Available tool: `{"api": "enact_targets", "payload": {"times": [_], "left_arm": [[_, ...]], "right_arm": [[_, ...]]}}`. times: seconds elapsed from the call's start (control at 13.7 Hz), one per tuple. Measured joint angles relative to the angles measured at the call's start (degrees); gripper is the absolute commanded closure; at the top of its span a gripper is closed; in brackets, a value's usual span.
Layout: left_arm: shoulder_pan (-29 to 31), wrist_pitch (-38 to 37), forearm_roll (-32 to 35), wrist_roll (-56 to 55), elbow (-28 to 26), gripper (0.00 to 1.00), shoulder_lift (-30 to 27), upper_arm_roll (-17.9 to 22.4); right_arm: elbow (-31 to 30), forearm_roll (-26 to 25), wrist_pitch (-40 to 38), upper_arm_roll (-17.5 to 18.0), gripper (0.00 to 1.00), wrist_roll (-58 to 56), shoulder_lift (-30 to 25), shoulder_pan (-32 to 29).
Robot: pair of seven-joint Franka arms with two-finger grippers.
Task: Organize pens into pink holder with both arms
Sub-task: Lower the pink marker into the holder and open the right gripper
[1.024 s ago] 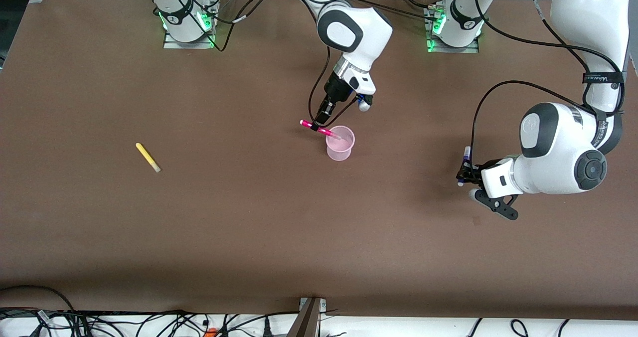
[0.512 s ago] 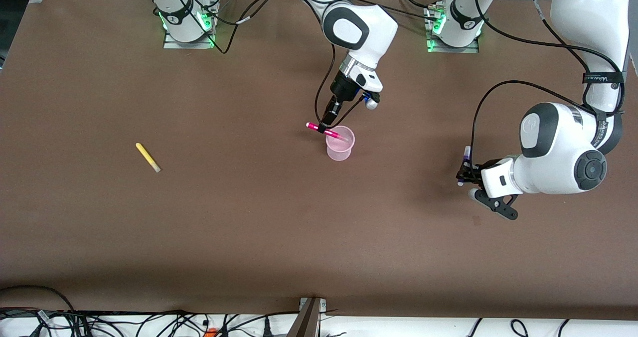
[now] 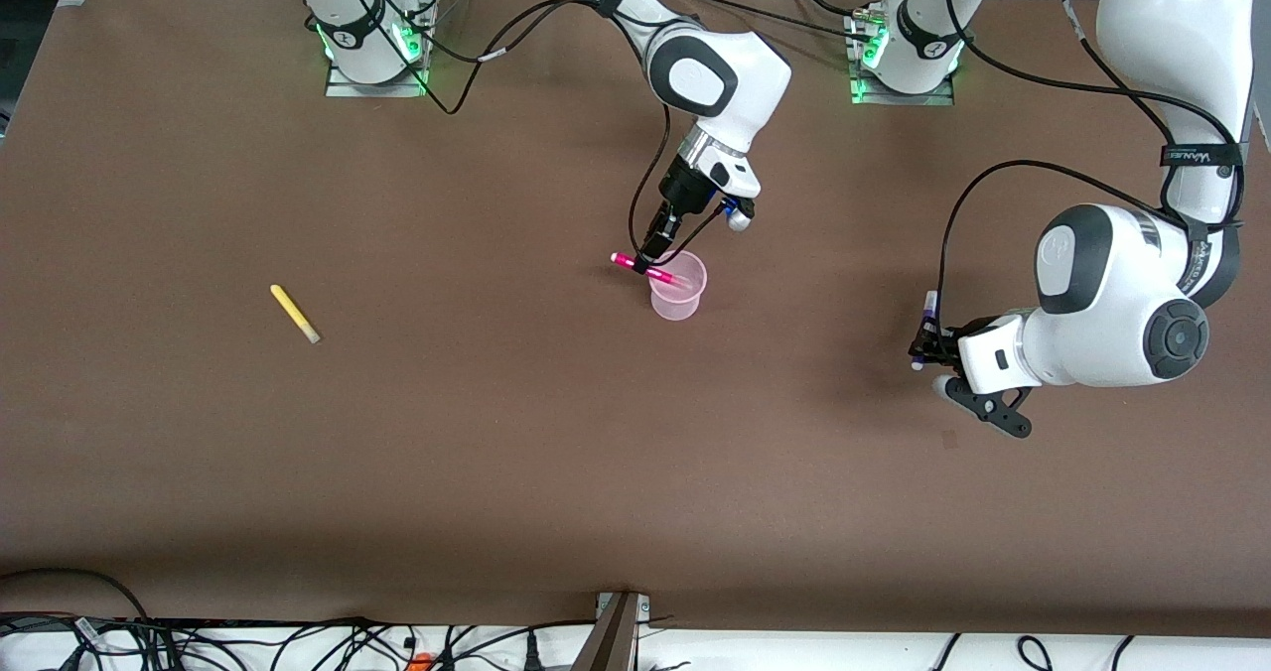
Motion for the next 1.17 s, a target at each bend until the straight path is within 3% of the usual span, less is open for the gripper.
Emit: {"api": "enact_targets", "payload": {"times": [0.95,1.02,1.17], "left_arm": [[-0.01,0.00,0.00,0.04,0.00,1.00,0.12,0.00],[-0.02,0.00,0.00,0.05,0.01,1.00,0.12,0.00],[-0.07,0.00,-0.01,0.05,0.19,1.00,0.12,-0.01]], "right_arm": [[0.87,-0.03,-0.08,-0.45,0.96,0.56,0.79,1.82],[0.87,-0.03,-0.08,-0.52,0.91,0.56,0.80,1.82],[0.86,-0.03,-0.09,-0.59,0.43,0.56,0.85,1.82]]}}
